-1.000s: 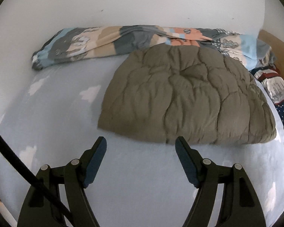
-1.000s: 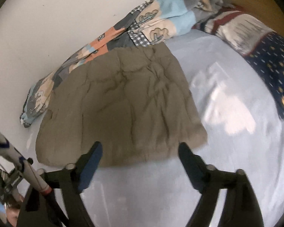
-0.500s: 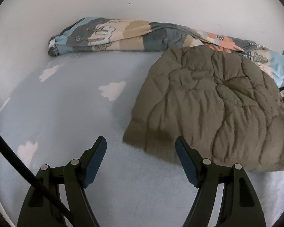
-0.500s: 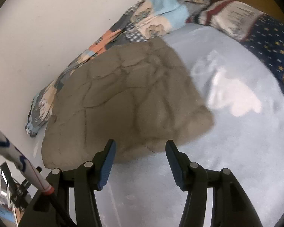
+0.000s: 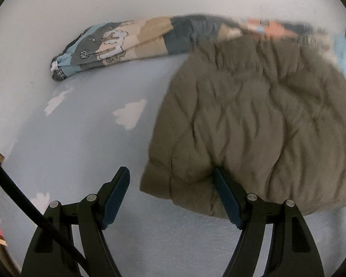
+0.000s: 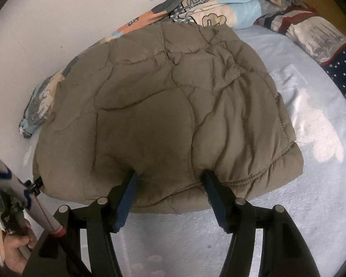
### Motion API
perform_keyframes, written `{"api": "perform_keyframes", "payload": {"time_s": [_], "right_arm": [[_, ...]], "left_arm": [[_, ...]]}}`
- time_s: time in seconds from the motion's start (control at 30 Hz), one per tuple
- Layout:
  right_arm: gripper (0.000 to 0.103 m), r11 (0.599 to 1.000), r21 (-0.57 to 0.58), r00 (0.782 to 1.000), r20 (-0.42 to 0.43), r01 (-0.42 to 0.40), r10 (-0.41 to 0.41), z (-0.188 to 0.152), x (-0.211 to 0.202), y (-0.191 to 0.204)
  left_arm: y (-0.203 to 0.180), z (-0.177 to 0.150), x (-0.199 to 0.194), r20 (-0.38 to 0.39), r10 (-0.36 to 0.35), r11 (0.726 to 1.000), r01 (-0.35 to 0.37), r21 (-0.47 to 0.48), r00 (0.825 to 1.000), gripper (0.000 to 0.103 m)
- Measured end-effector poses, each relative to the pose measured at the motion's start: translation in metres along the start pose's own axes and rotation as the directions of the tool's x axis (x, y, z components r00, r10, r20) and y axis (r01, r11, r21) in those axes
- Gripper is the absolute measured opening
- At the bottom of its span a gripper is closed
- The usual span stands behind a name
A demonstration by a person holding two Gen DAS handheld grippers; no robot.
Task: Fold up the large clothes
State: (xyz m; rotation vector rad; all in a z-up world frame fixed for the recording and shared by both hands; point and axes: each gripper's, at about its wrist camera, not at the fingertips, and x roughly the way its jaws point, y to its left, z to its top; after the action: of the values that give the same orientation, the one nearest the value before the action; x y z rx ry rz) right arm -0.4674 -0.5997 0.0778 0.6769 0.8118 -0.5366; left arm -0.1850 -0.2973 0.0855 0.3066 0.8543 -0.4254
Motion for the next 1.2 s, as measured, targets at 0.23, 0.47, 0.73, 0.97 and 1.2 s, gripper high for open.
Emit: {"api": "perform_keyframes", "payload": {"time_s": [0.23, 0.47, 0.73, 0.97, 1.2], "right_arm": [[0.069, 0.982, 0.179, 0.990, 0.134, -0.057, 0.033, 0.017, -0.052, -0.051], [0.071, 0.889, 0.446, 0.993, 0.097, -0.104, 0.067, 0.006, -0.046, -0.120], [0.075, 0.893, 0.440, 0.995, 0.081, -0.092, 0.062, 0.009, -0.043, -0.111], [0.075, 0.966, 0.258, 0.999, 0.039, -0.023, 0.013, 0.009, -0.034, -0.065], [0.075, 0.979, 0.201, 1.000, -0.021, -0.017, 0.022, 0.002, -0.009, -0.047]], "left_arm": [[0.072, 0.003, 0.009, -0.053, -0.138, 0.957, 0.119, -0.266, 0.989, 0.074], [0.123, -0.017, 0.046, -0.126, -0.373, 0.769, 0.231, -0.596, 0.919, 0.074], [0.089, -0.007, 0.033, -0.127, -0.259, 0.879, 0.179, -0.442, 0.958, 0.074], [0.025, -0.002, 0.007, -0.037, -0.048, 0.992, 0.043, -0.121, 0.998, 0.074], [-0.016, -0.006, -0.007, 0.083, 0.072, 0.992, -0.080, 0.101, 0.994, 0.074]]}}
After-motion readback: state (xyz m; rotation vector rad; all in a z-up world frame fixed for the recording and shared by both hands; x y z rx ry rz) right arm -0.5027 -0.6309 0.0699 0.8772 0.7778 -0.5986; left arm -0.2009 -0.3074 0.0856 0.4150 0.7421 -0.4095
